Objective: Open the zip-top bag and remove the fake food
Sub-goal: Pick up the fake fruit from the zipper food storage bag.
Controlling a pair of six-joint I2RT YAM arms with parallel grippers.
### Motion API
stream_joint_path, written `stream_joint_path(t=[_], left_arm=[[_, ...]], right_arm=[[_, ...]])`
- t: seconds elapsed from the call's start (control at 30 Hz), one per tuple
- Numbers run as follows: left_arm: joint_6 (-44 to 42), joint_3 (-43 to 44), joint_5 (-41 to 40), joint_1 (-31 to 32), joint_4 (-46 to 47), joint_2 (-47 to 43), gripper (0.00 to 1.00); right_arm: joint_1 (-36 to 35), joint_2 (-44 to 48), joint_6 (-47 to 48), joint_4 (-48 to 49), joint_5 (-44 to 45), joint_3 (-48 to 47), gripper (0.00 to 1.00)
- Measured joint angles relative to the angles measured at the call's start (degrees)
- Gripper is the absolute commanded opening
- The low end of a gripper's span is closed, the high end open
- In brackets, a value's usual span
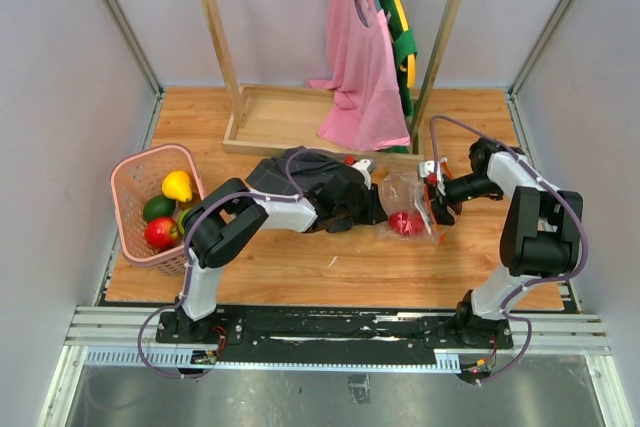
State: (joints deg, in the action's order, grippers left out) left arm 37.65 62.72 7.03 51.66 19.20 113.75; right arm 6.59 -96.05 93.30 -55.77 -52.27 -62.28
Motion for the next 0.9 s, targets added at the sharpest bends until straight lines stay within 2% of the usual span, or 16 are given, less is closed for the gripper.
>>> stream_joint_path(t=[0.2, 0.43, 0.63, 0.9], left_arm=[[0.31, 0.24, 1.62, -0.09, 0.74, 1.01, 0.27], [1.73, 0.17, 3.58, -0.11, 3.19, 1.66, 0.26], [2.03, -0.31, 3.72, -0.33, 4.61, 1.66, 0.23], [2.23, -3.3, 3.58, -0.48, 5.6, 0.92, 0.09]], right_arm=[[-3.21, 0.31, -2.95, 2.67, 4.11, 2.34, 0.72], [-6.95, 0.72, -9.77, 11.34, 10.51, 8.02, 0.67], [-8.2, 2.14, -12.33, 13.94, 12.5, 8.96, 0.37], [-7.89, 4.94, -13.6, 13.03, 13.57, 8.2, 0.15]])
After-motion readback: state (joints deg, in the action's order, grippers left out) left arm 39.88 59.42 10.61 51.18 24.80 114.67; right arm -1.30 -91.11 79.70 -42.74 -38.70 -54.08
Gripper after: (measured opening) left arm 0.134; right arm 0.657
